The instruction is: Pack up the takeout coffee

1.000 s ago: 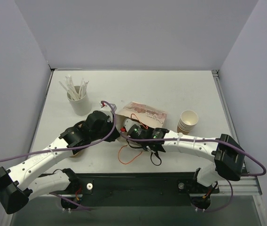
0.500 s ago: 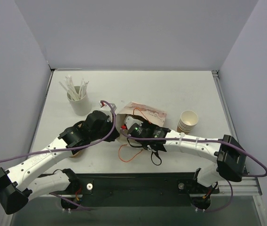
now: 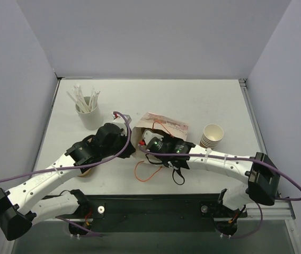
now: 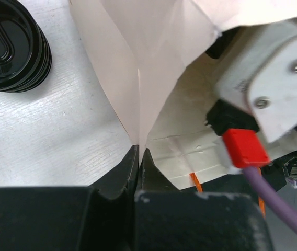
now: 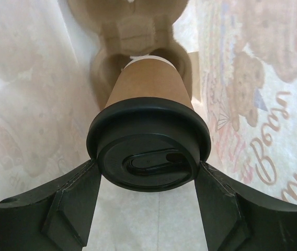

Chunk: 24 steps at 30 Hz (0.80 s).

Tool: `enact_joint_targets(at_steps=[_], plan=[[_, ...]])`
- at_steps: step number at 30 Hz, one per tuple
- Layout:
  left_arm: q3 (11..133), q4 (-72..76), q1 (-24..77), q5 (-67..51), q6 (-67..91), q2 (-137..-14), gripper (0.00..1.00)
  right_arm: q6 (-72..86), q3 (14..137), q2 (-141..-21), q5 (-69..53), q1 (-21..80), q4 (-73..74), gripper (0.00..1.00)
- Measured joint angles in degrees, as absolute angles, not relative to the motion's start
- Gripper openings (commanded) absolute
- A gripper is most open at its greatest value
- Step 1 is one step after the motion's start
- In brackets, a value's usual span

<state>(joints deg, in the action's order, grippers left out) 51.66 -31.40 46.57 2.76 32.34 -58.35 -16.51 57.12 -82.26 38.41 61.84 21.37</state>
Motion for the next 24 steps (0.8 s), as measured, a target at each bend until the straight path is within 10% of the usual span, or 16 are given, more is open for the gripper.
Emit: enact_joint_targets(at_steps=[24], plan=[[54.5, -31.77, 46.57, -2.35, 34.98, -59.72, 0.0, -16.99, 48.12, -75.24, 31.86, 57.3, 13.82, 0.29]])
